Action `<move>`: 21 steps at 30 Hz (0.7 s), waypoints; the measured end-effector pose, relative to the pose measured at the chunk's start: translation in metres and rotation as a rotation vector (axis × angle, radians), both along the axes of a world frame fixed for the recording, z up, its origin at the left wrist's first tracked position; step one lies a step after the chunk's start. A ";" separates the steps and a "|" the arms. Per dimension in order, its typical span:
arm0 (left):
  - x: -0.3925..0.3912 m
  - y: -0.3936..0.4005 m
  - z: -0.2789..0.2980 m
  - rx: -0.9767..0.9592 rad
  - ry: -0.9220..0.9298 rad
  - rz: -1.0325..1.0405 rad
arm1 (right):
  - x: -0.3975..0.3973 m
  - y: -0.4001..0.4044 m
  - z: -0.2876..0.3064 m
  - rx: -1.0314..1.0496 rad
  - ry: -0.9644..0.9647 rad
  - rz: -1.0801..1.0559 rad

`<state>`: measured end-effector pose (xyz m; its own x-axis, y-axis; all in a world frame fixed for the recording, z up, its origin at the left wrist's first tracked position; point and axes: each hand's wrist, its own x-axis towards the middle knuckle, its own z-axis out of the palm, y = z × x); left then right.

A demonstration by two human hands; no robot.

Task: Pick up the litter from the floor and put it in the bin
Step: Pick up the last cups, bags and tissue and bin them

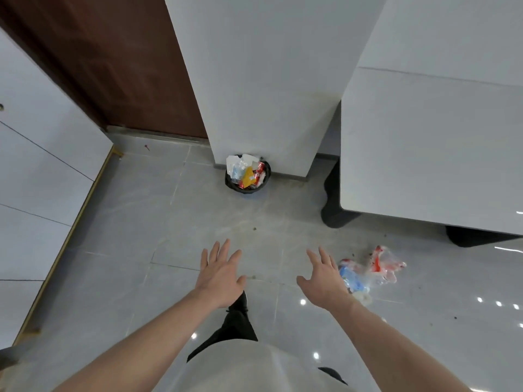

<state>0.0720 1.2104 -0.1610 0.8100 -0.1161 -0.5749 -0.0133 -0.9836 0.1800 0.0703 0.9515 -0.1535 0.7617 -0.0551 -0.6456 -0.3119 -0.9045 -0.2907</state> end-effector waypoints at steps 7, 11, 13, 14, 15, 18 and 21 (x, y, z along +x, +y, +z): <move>-0.094 -0.135 -0.002 0.008 -0.030 -0.065 | -0.140 -0.147 -0.007 0.000 -0.080 -0.047; -0.155 -0.218 0.001 -0.037 -0.051 -0.017 | -0.226 -0.247 -0.012 -0.055 -0.042 -0.048; -0.184 -0.252 0.007 -0.051 -0.066 -0.025 | -0.258 -0.288 -0.011 -0.085 -0.009 -0.056; -0.195 -0.266 0.010 -0.053 -0.071 -0.029 | -0.269 -0.306 -0.011 -0.097 0.000 -0.055; -0.205 -0.280 0.014 -0.053 -0.075 -0.029 | -0.276 -0.321 -0.010 -0.099 0.006 -0.059; -0.222 -0.309 0.020 -0.040 -0.070 0.004 | -0.283 -0.355 -0.010 -0.069 0.009 -0.071; -0.226 -0.331 0.016 -0.025 -0.040 0.017 | -0.279 -0.376 -0.011 -0.034 -0.002 -0.075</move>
